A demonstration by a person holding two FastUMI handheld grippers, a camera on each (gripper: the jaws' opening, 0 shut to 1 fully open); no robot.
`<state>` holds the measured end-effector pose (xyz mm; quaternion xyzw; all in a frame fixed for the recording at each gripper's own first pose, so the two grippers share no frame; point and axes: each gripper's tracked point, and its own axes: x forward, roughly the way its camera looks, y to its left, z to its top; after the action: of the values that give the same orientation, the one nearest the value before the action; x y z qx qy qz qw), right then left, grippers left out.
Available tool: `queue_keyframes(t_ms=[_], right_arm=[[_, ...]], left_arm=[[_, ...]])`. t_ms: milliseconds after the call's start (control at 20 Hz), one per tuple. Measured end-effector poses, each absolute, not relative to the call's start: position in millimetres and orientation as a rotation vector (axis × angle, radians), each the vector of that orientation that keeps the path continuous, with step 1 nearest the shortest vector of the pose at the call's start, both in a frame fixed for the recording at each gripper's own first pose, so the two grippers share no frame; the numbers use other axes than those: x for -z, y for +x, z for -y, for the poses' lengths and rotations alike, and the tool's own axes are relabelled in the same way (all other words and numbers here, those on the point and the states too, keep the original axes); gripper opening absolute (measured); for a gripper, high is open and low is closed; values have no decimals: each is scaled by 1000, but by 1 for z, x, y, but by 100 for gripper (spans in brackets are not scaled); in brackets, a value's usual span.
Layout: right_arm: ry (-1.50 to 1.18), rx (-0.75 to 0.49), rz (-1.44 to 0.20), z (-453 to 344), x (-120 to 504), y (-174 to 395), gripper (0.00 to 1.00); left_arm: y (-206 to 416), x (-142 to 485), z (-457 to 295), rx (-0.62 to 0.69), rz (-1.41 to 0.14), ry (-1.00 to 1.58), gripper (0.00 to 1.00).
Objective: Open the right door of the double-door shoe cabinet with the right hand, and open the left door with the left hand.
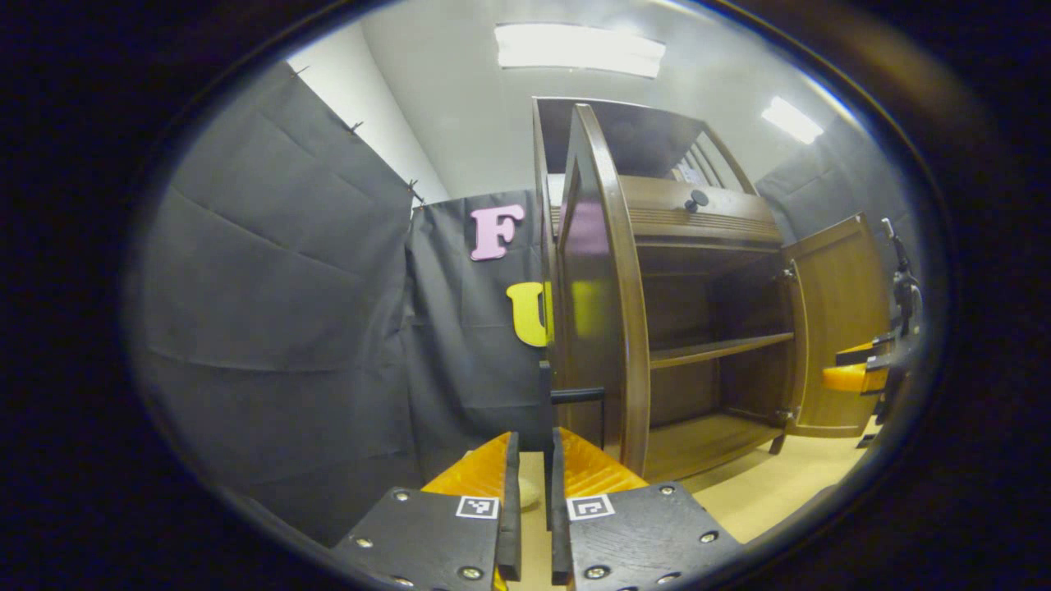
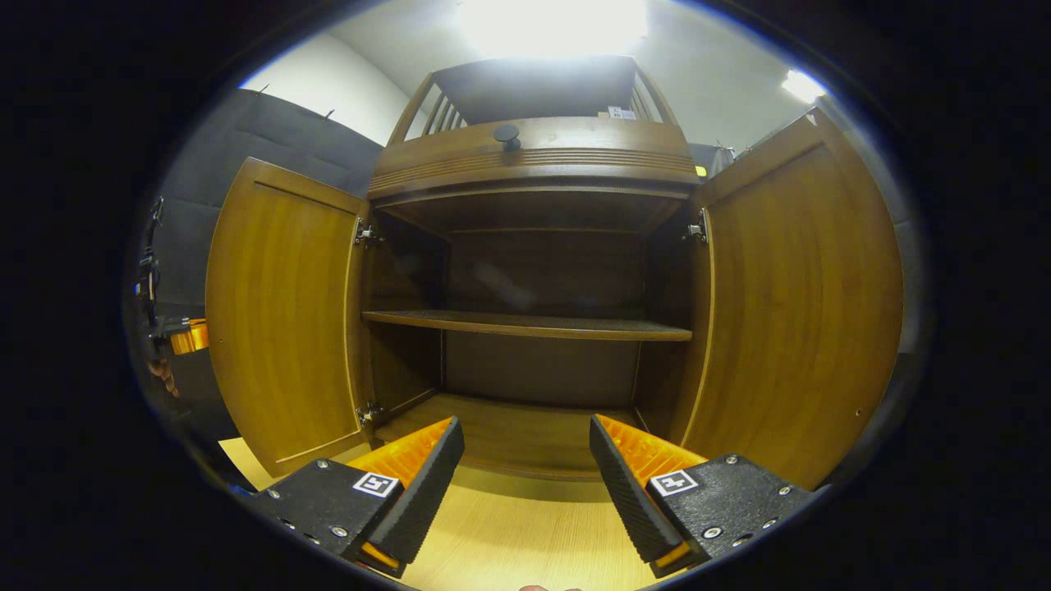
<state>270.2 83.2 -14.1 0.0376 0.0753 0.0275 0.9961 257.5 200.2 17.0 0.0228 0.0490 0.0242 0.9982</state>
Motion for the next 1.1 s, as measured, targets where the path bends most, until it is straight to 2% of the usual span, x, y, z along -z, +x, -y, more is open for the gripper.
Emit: queue_keyframes(t_ms=[50, 100, 300, 450, 550, 700, 750, 900, 1000, 1100], right_arm=[[77, -55, -150, -83, 14, 270, 95], [79, -54, -149, -83, 14, 272, 95], [86, -34, -144, -81, 13, 274, 95], [117, -37, -132, -84, 10, 274, 95], [120, -42, -127, -84, 8, 276, 95], [123, -50, -106, -84, 2, 273, 95], [131, -57, -95, -86, 0, 273, 95], [156, -55, -83, -87, -3, 272, 95], [130, -33, -68, -83, -5, 274, 96], [97, 6, -48, -75, -8, 275, 95]], left_arm=[[255, -18, -196, -40, -99, 47, 15], [255, -19, -198, -37, -103, 71, 9], [244, -16, -210, -54, -124, 127, 22], [236, -19, -220, -108, -129, 153, 22], [231, -32, -228, -175, -93, 163, 15], [215, -51, -218, -223, -21, 170, 15], [216, -56, -212, -226, -1, 164, 22], [214, -74, -200, -256, 80, 135, 22], [222, -81, -179, -230, 105, 72, 8], [238, -77, -147, -179, 84, 8, 10]])
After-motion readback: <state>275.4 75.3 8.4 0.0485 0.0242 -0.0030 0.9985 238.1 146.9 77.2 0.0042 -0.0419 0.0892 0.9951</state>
